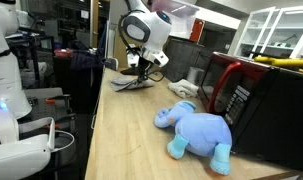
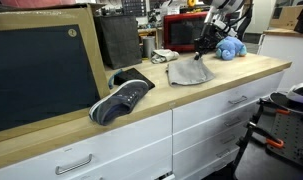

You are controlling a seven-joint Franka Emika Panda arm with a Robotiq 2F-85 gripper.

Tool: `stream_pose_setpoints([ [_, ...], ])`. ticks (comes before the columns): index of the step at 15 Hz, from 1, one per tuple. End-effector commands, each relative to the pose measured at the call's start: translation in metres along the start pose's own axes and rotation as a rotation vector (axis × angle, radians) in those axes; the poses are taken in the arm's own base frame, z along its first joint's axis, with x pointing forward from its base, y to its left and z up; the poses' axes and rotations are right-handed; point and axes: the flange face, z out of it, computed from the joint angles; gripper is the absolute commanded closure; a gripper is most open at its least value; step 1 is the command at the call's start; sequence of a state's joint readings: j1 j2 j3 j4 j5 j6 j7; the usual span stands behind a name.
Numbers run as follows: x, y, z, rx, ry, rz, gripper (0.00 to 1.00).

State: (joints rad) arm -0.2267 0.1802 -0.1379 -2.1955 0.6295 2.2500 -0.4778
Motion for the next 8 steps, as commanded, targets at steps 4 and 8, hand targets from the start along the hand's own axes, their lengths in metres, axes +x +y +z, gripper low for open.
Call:
stream_pose_setpoints([
  [4, 0.025, 0.005, -0.031, -0.053, 0.155, -0.122, 0.97],
  [8, 0.025, -0.004, -0.040, -0.084, 0.211, -0.238, 0.97],
])
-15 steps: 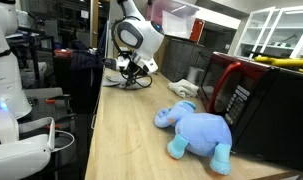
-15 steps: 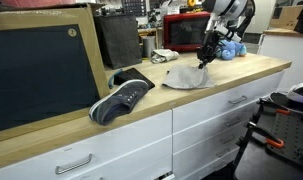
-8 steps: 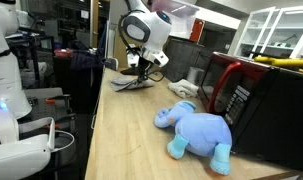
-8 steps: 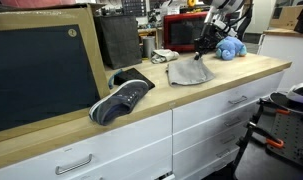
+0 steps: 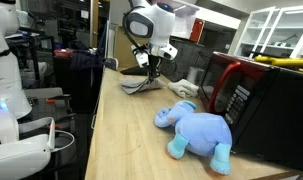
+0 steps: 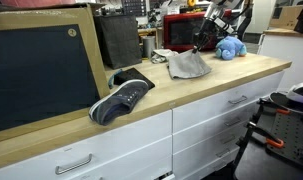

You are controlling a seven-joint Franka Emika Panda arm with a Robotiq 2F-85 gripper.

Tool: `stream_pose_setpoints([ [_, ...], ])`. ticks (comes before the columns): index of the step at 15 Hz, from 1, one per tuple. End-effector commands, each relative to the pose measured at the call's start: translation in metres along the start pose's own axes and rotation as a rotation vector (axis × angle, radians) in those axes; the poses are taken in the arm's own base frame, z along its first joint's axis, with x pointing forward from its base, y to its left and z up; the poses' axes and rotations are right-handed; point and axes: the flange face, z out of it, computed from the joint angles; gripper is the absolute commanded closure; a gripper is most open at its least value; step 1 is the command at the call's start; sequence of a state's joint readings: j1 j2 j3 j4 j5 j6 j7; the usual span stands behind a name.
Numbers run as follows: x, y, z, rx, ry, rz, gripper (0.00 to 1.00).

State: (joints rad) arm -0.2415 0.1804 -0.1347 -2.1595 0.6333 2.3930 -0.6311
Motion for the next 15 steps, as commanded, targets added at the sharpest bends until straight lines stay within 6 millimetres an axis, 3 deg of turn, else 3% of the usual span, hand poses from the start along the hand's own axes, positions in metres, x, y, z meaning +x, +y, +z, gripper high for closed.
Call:
stream_pose_setpoints([
  [1, 0.004, -0.013, -0.012, -0.010, 0.061, -0.119, 0.97],
  [6, -0.005, -0.031, -0.024, -0.006, 0.089, -0.317, 0.97],
  [10, -0.027, -0.038, -0.032, 0.001, 0.096, -0.499, 0.97],
  [15, -0.066, -0.072, -0.032, 0.030, 0.105, -0.705, 0.97],
])
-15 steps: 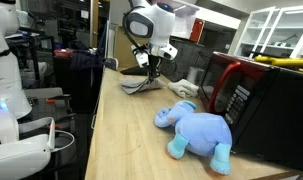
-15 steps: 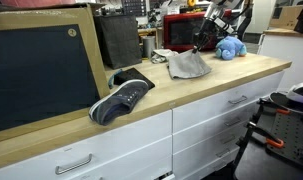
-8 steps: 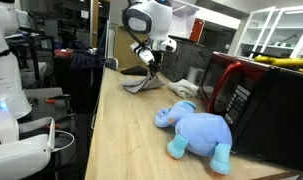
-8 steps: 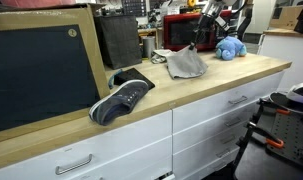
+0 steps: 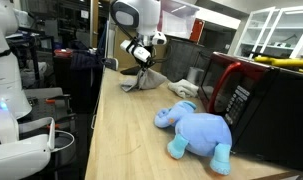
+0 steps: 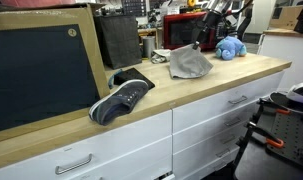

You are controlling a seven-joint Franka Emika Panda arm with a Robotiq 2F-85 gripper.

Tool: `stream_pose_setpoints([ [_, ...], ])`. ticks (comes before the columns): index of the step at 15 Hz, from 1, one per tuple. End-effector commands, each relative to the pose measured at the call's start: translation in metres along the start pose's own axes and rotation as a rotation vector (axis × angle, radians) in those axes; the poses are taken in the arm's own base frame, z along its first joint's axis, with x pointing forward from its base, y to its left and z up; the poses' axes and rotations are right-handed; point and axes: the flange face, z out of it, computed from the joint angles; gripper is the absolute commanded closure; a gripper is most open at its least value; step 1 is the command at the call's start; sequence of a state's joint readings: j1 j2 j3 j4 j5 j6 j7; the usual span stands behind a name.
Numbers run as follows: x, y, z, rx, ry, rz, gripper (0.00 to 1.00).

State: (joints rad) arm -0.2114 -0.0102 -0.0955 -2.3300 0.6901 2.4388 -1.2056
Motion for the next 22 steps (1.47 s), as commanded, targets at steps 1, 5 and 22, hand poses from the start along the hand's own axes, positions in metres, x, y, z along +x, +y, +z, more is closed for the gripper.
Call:
stream_pose_setpoints([
  [1, -0.012, -0.045, -0.005, 0.008, 0.040, -0.146, 0.97],
  [5, -0.016, -0.085, 0.006, 0.047, 0.042, -0.231, 0.97],
  [22, -0.086, -0.076, 0.026, 0.091, -0.120, -0.564, 0.97],
])
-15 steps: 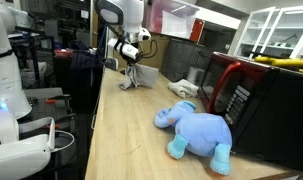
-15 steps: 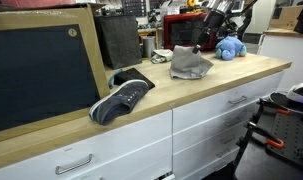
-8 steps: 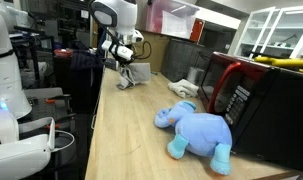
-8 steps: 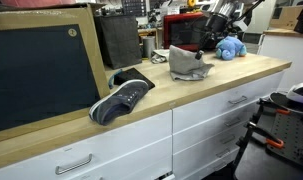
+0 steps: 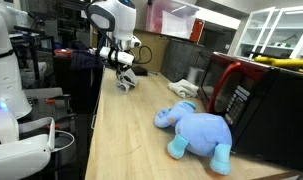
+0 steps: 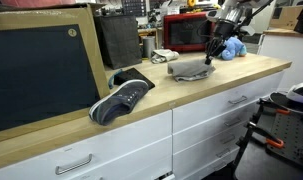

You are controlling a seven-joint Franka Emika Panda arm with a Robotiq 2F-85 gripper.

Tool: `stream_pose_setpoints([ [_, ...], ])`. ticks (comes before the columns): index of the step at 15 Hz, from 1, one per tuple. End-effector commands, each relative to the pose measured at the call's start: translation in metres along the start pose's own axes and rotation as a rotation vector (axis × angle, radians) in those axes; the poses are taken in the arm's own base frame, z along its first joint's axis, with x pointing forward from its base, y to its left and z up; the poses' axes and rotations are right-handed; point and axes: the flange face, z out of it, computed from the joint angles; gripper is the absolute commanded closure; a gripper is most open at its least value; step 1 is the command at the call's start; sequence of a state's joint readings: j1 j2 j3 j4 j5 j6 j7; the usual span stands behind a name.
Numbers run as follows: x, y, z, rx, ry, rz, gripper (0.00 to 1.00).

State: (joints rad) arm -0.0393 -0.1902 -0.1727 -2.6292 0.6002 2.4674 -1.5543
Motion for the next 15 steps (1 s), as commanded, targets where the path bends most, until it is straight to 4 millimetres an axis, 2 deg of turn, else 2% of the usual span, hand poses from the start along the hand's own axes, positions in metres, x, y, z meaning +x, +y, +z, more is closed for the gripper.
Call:
stream_pose_setpoints([
  [1, -0.032, -0.002, -0.003, -0.017, -0.025, -0.115, 0.81],
  [2, -0.039, -0.001, -0.004, -0.015, -0.033, -0.121, 0.62],
  [6, -0.049, 0.007, -0.019, 0.018, -0.043, -0.055, 0.34],
  [10, -0.030, 0.014, -0.055, 0.109, -0.067, 0.112, 0.04],
  [11, -0.005, 0.004, -0.056, 0.128, -0.070, 0.179, 0.01],
  [15, 0.043, 0.003, -0.063, 0.115, -0.059, 0.421, 0.00],
])
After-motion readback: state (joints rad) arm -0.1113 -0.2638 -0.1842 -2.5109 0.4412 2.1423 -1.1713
